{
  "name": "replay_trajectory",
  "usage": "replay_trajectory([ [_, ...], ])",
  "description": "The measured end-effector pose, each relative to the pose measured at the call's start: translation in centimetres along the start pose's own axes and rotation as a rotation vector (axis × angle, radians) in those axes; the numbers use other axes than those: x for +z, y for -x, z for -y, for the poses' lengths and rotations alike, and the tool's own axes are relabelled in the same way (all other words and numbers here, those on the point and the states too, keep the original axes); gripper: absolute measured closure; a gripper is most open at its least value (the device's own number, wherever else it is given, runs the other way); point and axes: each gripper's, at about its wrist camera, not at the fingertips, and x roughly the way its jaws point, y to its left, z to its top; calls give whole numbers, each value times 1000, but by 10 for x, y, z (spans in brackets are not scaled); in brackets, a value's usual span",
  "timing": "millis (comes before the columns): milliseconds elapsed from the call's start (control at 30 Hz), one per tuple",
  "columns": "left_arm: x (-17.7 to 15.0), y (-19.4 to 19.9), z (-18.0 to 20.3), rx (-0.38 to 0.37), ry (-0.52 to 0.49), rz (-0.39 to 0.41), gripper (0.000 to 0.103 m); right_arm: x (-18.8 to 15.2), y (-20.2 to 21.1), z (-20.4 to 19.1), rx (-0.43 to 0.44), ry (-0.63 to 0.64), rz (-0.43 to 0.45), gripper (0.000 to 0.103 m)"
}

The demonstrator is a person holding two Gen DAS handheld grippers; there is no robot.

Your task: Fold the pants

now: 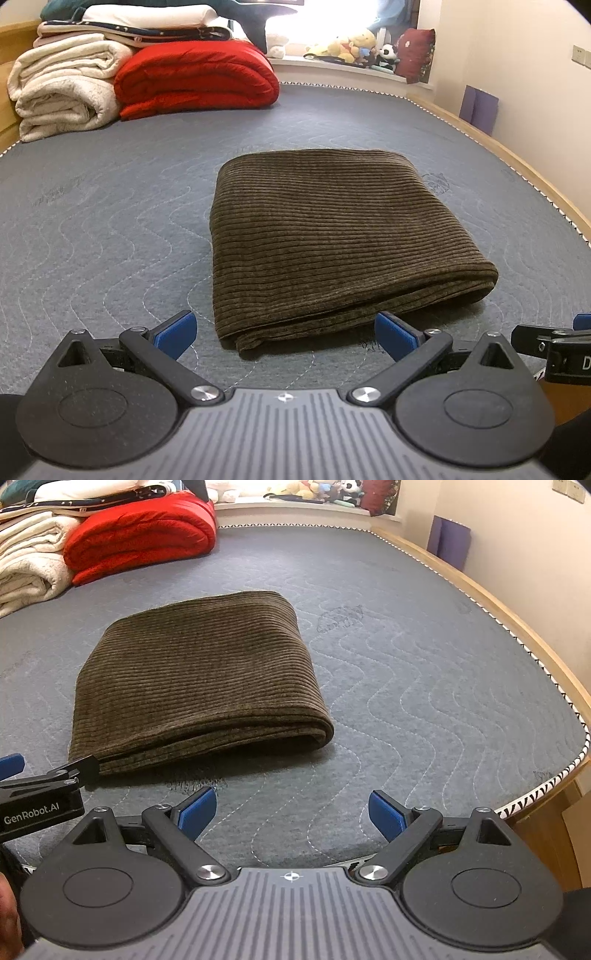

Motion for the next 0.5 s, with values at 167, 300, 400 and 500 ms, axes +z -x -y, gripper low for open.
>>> replay_trajectory([
  [167,0,0,1,0,-9,2,0,0,-1,-1,0,4,-3,13],
  [300,-1,-1,2,-2,-13,5,0,0,-1,-1,0,4,-4,13],
  [400,-1,-1,3,-5,-19,8,0,-1,-2,-1,0,4,-4,13],
  [500,-1,-2,3,-7,-20,7,0,-1,-4,-1,1,5,-7,13],
])
